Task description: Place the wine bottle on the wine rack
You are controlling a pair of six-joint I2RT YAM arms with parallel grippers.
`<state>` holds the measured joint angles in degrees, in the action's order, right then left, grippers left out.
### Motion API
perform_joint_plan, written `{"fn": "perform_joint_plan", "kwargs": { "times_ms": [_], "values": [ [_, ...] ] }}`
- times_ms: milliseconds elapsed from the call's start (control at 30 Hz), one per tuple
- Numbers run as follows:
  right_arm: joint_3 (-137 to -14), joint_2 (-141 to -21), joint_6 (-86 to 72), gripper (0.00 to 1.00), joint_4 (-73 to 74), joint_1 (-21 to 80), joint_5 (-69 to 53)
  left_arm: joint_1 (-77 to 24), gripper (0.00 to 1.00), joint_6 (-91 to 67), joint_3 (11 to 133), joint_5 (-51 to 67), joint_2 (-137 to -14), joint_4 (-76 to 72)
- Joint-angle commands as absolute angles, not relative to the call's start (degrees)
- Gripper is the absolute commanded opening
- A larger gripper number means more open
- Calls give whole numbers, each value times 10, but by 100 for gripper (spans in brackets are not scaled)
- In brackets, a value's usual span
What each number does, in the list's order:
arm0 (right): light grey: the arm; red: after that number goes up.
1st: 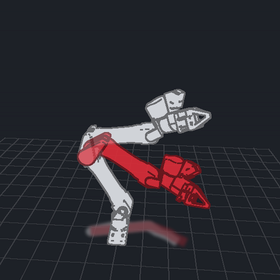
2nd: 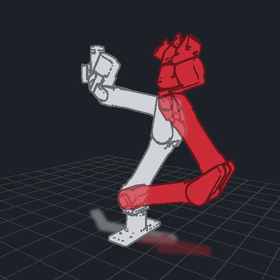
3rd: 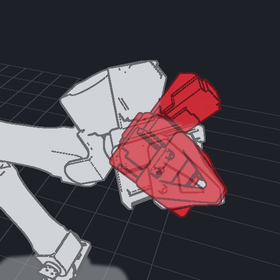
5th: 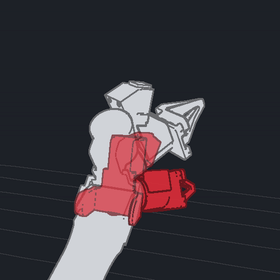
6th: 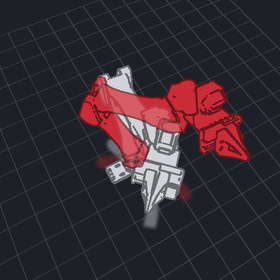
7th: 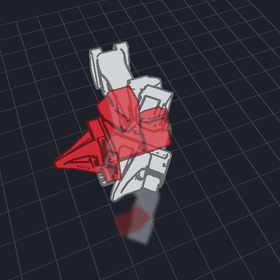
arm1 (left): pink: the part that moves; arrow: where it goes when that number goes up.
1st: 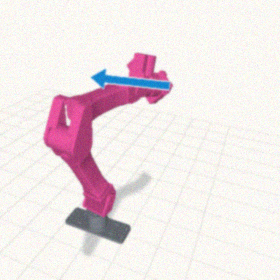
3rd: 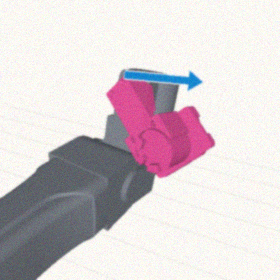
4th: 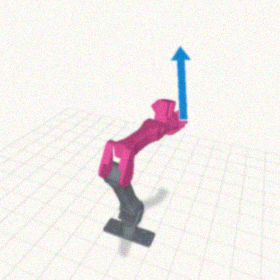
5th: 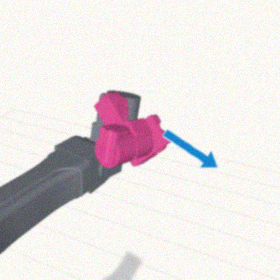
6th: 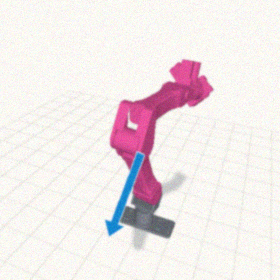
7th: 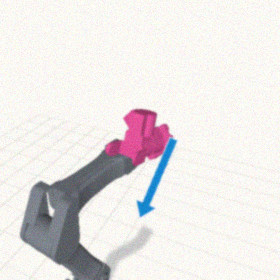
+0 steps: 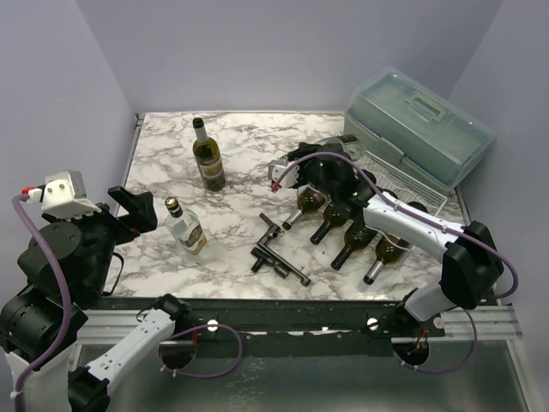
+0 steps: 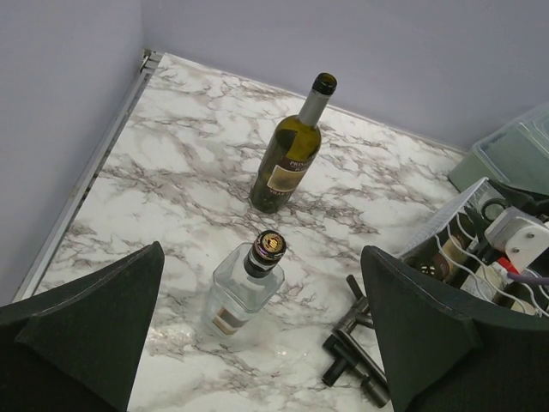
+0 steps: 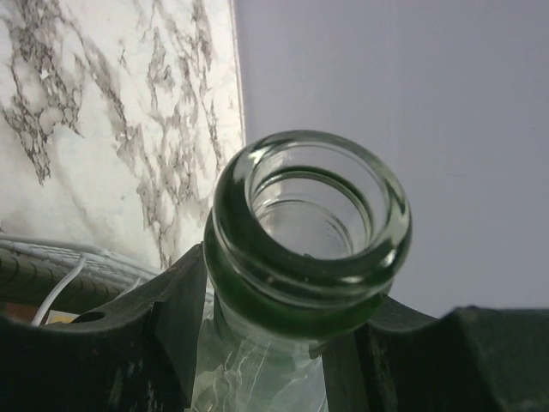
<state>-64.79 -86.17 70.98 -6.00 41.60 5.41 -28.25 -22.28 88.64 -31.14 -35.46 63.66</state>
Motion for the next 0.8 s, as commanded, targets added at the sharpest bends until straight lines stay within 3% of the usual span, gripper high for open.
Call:
{"fn": "perform_joint_plan", "kwargs": {
  "times_ms": [0, 500, 567, 667, 767],
  "values": [
    [-645, -864, 801, 1, -172, 410, 71, -286, 99, -227, 887, -299, -352, 657],
    [-528, -881, 840, 2, -286, 410, 73, -286, 99, -242, 898, -280, -354, 665],
    [-520, -876, 817, 11, -273, 409, 65, -286, 99, -245, 896, -278, -354, 664],
    [-500, -863, 786, 34, -261, 409, 48, -286, 99, -249, 892, -274, -355, 664],
    [-477, -861, 778, 39, -273, 409, 47, -287, 99, -251, 891, -271, -356, 663]
  ]
}}
